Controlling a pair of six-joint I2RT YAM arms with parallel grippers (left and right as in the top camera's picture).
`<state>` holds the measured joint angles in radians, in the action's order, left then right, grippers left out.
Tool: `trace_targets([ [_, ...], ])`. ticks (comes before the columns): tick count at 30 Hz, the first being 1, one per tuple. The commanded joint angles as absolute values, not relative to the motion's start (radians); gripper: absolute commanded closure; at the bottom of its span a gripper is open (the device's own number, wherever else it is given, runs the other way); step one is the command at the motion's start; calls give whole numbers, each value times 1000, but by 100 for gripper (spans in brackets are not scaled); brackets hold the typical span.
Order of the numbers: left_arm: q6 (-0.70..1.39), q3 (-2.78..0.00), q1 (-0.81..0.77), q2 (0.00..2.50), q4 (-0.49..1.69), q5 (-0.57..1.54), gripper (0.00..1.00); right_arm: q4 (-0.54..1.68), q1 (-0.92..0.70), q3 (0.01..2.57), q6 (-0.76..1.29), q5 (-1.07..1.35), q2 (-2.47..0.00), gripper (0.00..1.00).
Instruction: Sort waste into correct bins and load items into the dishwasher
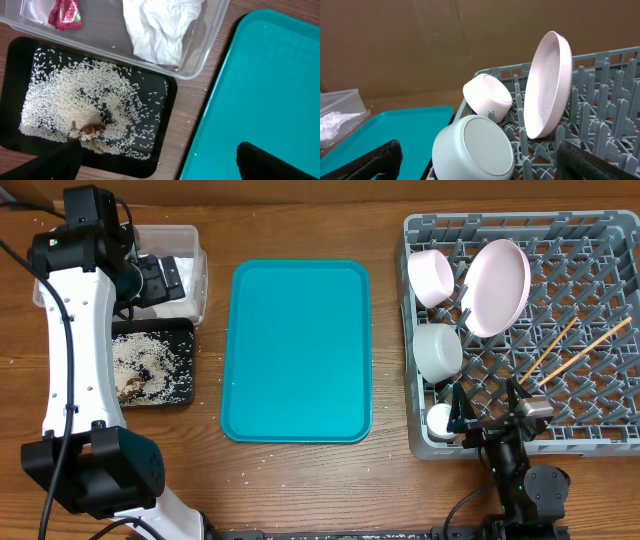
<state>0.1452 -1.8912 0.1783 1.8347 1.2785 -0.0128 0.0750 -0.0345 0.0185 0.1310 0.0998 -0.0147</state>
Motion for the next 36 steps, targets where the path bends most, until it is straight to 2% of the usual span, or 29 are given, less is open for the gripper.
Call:
trace_targets([
  [1,123,-1892,176,1832,1278,-19,0,72,-40,8,134,102,-3,0],
  [14,117,-1884,70,1456,1281,-27,0,72,-40,8,133,102,-3,0],
  [19,105,-1773,50,1279,1218,-44,0,72,-40,8,134,102,-3,0],
  [22,104,-1582,50,1147,1013,19,0,72,-40,8,133,102,-3,0],
  [30,104,-855,36,744,247,215,0,72,-40,8,134,102,-3,0],
  [36,104,-426,10,463,-33,200,0,72,-40,8,133,102,-3,0],
])
